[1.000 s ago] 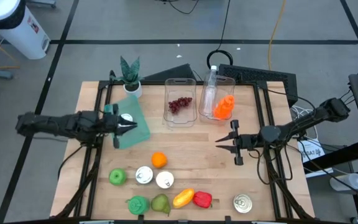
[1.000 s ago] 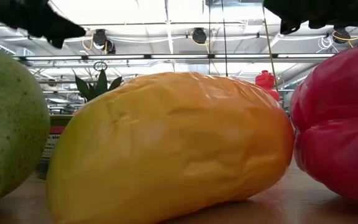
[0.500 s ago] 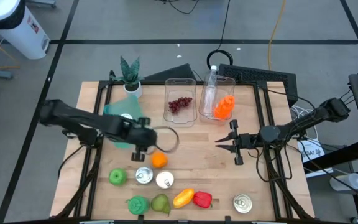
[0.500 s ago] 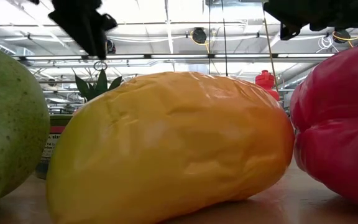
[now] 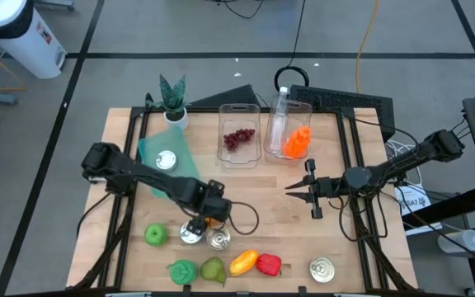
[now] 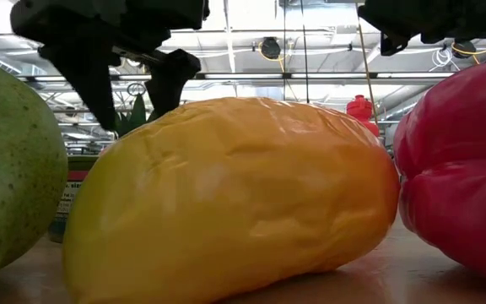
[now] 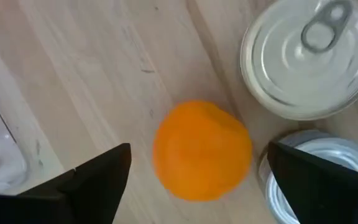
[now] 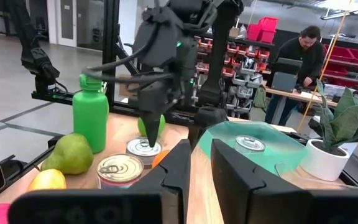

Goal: Pick & Place Food Item
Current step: Put the orange into the left transparent bin

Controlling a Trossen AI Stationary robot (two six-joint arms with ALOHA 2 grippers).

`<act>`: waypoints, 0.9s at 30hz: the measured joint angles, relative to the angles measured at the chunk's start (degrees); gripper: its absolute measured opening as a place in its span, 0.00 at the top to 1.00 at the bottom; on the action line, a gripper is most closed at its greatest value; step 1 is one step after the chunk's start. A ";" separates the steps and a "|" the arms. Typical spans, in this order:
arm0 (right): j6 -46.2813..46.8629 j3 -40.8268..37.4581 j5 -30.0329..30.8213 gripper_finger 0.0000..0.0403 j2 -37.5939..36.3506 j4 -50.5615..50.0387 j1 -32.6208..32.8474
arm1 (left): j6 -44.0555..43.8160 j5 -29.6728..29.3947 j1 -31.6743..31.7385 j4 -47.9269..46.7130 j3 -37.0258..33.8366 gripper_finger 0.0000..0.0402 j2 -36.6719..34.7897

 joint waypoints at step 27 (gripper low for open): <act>0.01 0.00 0.01 0.88 -0.01 -0.66 0.00 | 4.05 -2.80 1.50 -2.25 -0.06 0.04 12.39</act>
